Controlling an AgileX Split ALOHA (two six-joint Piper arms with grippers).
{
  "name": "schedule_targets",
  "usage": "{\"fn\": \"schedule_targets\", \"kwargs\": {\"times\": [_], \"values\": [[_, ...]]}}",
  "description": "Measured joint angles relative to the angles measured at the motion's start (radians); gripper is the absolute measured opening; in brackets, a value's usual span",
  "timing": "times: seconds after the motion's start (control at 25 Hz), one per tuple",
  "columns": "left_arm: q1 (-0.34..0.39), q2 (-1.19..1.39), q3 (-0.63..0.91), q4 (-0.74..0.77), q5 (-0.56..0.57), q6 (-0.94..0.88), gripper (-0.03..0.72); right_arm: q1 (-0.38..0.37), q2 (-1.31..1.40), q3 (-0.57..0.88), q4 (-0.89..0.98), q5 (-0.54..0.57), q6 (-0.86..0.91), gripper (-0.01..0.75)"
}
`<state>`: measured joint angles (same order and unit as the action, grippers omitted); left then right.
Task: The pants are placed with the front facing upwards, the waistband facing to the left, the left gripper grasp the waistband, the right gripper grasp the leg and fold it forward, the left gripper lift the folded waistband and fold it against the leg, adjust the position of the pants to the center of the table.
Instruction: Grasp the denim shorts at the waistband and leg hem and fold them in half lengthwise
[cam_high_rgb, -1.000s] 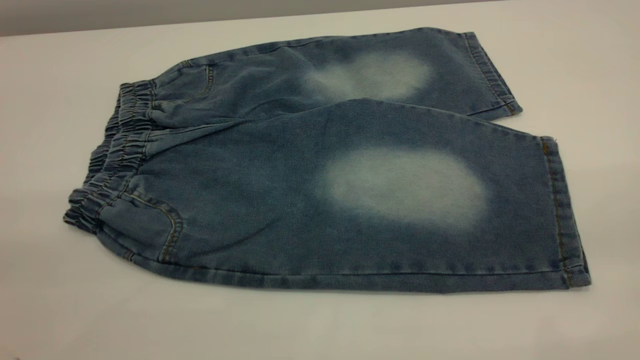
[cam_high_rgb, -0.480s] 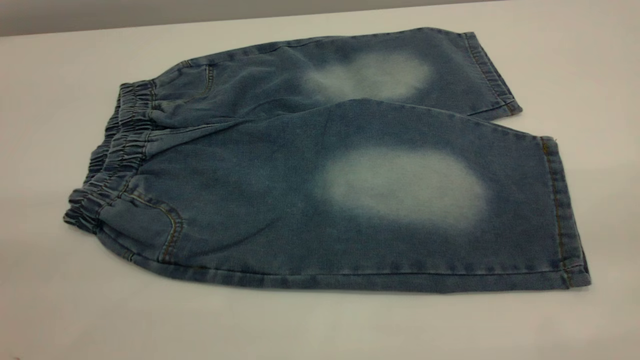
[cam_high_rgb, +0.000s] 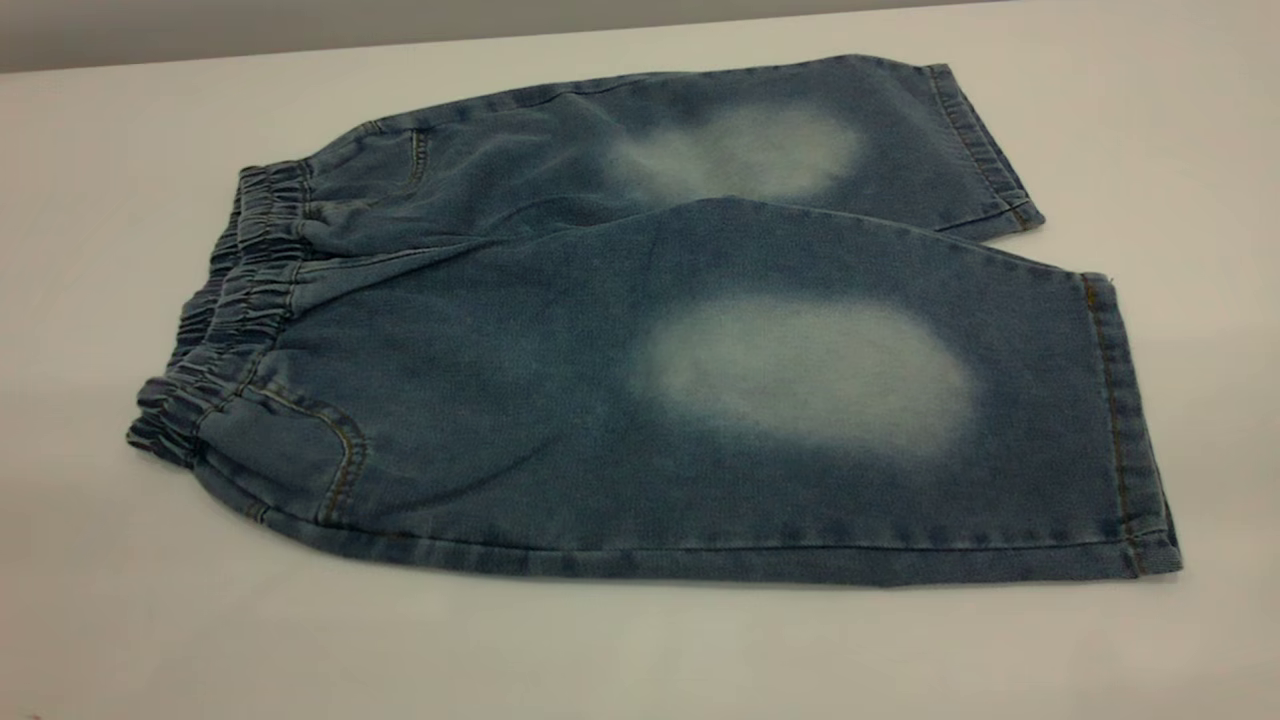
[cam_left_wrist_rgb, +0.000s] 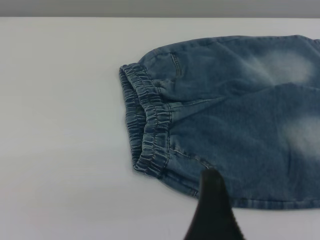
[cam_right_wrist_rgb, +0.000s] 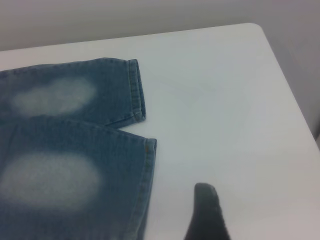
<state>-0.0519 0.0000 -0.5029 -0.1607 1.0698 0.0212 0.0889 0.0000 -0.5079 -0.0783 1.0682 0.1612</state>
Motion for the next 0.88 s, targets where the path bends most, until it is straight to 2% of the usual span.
{"fn": "schedule_targets", "kwargs": {"times": [0.8,0.88], "values": [[0.0,0.014,-0.005,0.006,0.0,-0.004,0.451,0.0,0.0,0.0,0.002,-0.001,-0.008,0.431],[0.0,0.047,-0.02,0.003,-0.027,-0.021,0.449,0.0,0.0,-0.013,0.011,-0.017,-0.016,0.431]]}}
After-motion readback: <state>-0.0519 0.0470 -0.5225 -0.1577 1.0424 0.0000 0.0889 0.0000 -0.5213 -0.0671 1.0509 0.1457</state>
